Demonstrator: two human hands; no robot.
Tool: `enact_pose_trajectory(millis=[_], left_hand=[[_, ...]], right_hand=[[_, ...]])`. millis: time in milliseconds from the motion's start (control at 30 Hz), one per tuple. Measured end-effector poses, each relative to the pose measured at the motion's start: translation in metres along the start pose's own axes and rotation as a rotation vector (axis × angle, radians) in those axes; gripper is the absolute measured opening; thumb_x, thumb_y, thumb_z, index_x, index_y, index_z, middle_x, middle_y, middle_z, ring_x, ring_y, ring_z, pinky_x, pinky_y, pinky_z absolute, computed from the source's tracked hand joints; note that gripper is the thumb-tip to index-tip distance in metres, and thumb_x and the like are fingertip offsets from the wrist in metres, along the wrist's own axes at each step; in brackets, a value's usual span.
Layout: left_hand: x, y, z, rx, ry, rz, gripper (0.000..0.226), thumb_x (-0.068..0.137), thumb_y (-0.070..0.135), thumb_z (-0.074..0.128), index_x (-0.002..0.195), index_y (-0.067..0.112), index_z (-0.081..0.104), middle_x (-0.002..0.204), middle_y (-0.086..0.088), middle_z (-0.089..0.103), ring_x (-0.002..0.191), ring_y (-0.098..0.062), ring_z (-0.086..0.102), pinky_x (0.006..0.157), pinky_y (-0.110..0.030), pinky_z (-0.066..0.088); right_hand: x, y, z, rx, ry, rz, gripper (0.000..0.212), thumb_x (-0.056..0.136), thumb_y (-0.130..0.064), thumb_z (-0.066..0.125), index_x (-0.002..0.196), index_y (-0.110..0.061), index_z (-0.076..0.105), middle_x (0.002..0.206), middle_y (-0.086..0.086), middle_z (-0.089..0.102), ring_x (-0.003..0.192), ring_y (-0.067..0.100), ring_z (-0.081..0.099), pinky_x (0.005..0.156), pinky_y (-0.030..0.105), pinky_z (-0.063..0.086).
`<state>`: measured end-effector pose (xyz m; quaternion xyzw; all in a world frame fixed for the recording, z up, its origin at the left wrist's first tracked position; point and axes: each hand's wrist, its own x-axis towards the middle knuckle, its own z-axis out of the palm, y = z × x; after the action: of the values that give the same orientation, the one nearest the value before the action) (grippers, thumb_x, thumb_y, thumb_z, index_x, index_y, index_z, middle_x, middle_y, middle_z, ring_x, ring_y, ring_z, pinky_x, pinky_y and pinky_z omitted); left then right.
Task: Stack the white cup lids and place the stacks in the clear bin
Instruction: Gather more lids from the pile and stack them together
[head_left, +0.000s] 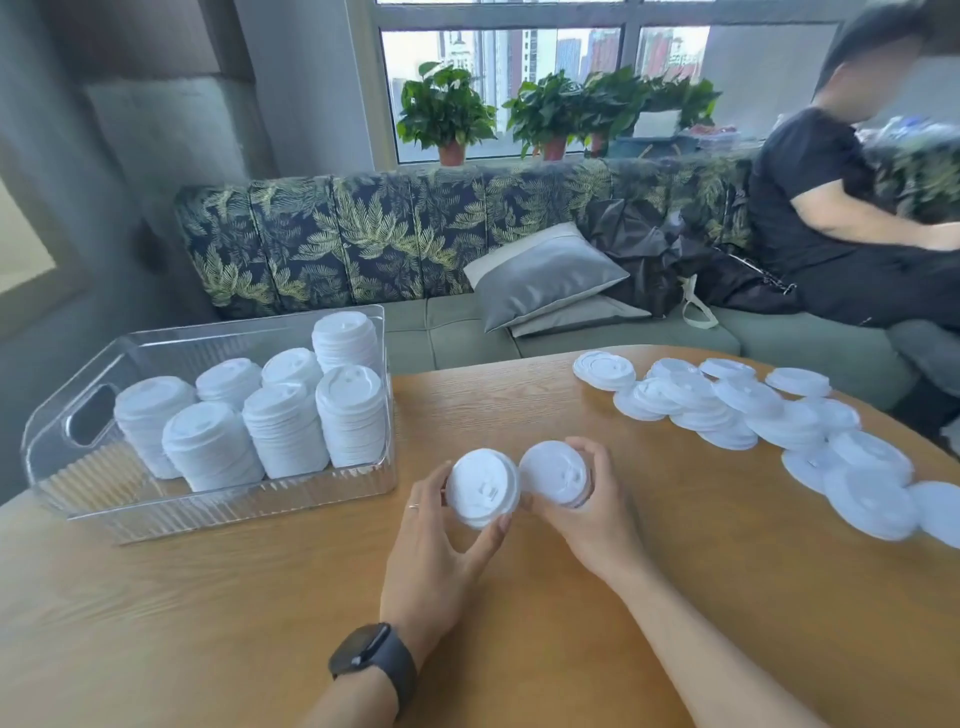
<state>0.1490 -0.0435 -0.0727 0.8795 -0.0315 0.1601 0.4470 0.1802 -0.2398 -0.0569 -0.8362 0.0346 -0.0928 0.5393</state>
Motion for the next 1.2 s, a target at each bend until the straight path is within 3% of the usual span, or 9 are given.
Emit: enact_pose_trajectory(millis=[100, 200, 267, 333, 467, 567, 900, 1067, 1200], left_hand=[[-0.030, 0.007, -0.010, -0.003, 0.010, -0.015, 0.082, 0.081, 0.073, 0.065, 0.147, 0.035, 0.037, 0.139, 0.022, 0.046, 0.130, -0.001, 0.048, 0.105, -0.033, 0.049], [-0.053, 0.014, -0.019, -0.006, 0.025, -0.024, 0.081, 0.079, 0.075, 0.062, 0.146, 0.036, 0.036, 0.136, 0.025, 0.044, 0.130, -0.001, 0.048, 0.104, -0.027, 0.047], [-0.065, 0.017, -0.024, -0.007, 0.029, -0.036, 0.085, 0.079, 0.077, 0.060, 0.148, 0.034, 0.035, 0.139, 0.023, 0.044, 0.130, -0.001, 0.047, 0.102, -0.024, 0.046], [-0.075, 0.019, -0.028, -0.023, 0.035, -0.056, 0.089, 0.079, 0.077, 0.060, 0.151, 0.033, 0.032, 0.144, 0.020, 0.044, 0.129, 0.000, 0.048, 0.099, -0.021, 0.044], [-0.090, 0.024, -0.035, -0.022, 0.022, -0.086, 0.096, 0.079, 0.081, 0.057, 0.154, 0.031, 0.028, 0.148, 0.016, 0.045, 0.127, -0.006, 0.053, 0.102, -0.029, 0.049], [-0.097, 0.025, -0.037, -0.013, 0.013, -0.079, 0.098, 0.078, 0.086, 0.054, 0.154, 0.030, 0.029, 0.149, 0.016, 0.046, 0.130, -0.009, 0.054, 0.104, -0.037, 0.051], [-0.100, 0.029, -0.038, 0.081, -0.029, -0.037, 0.091, 0.083, 0.074, 0.061, 0.154, 0.027, 0.030, 0.153, 0.012, 0.045, 0.137, -0.010, 0.047, 0.105, -0.026, 0.044], [-0.098, 0.027, -0.037, 0.114, -0.023, -0.033, 0.086, 0.082, 0.071, 0.069, 0.148, 0.026, 0.037, 0.143, 0.011, 0.051, 0.128, -0.010, 0.052, 0.098, -0.024, 0.046], [-0.099, 0.027, -0.037, 0.134, -0.016, -0.036, 0.085, 0.080, 0.073, 0.069, 0.145, 0.028, 0.037, 0.141, 0.012, 0.052, 0.125, -0.009, 0.053, 0.096, -0.026, 0.047]], right_hand=[[-0.026, 0.002, 0.001, 0.046, -0.049, 0.024, 0.082, 0.053, -0.069, 0.083, 0.125, -0.053, 0.048, 0.123, -0.023, 0.065, 0.106, 0.004, 0.067, 0.094, 0.038, 0.056], [-0.053, 0.000, 0.004, 0.146, -0.113, 0.063, 0.060, 0.074, -0.046, 0.082, 0.122, -0.061, 0.049, 0.121, -0.015, 0.071, 0.085, 0.011, 0.073, 0.077, 0.040, 0.061], [-0.070, -0.003, 0.005, 0.213, -0.142, 0.089, 0.059, 0.087, -0.025, 0.079, 0.130, -0.053, 0.050, 0.116, -0.006, 0.074, 0.070, 0.013, 0.071, 0.065, 0.029, 0.056], [-0.085, -0.009, 0.006, 0.259, -0.179, 0.118, 0.060, 0.091, -0.017, 0.076, 0.140, -0.038, 0.049, 0.109, -0.004, 0.076, 0.065, 0.012, 0.068, 0.063, 0.024, 0.053], [-0.109, -0.025, 0.006, 0.308, -0.250, 0.175, 0.069, 0.086, -0.023, 0.083, 0.140, -0.042, 0.045, 0.107, -0.010, 0.079, 0.073, 0.004, 0.066, 0.066, 0.022, 0.049], [-0.116, -0.036, 0.001, 0.308, -0.312, 0.181, 0.046, 0.086, -0.022, 0.083, 0.126, -0.034, 0.064, 0.100, -0.007, 0.080, 0.067, 0.000, 0.058, 0.061, 0.019, 0.045], [-0.113, -0.040, -0.008, 0.441, -0.355, 0.243, 0.027, 0.091, -0.001, 0.062, 0.114, -0.012, 0.069, 0.092, 0.022, 0.077, 0.070, 0.021, 0.063, 0.059, 0.027, 0.048], [-0.114, -0.040, -0.007, 0.482, -0.350, 0.229, 0.026, 0.101, -0.005, 0.038, 0.100, -0.003, 0.063, 0.079, 0.023, 0.075, 0.069, 0.025, 0.065, 0.063, 0.029, 0.051], [-0.113, -0.038, -0.004, 0.446, -0.354, 0.216, 0.029, 0.103, -0.006, 0.034, 0.099, -0.002, 0.062, 0.074, 0.019, 0.074, 0.060, 0.020, 0.061, 0.058, 0.027, 0.047]])
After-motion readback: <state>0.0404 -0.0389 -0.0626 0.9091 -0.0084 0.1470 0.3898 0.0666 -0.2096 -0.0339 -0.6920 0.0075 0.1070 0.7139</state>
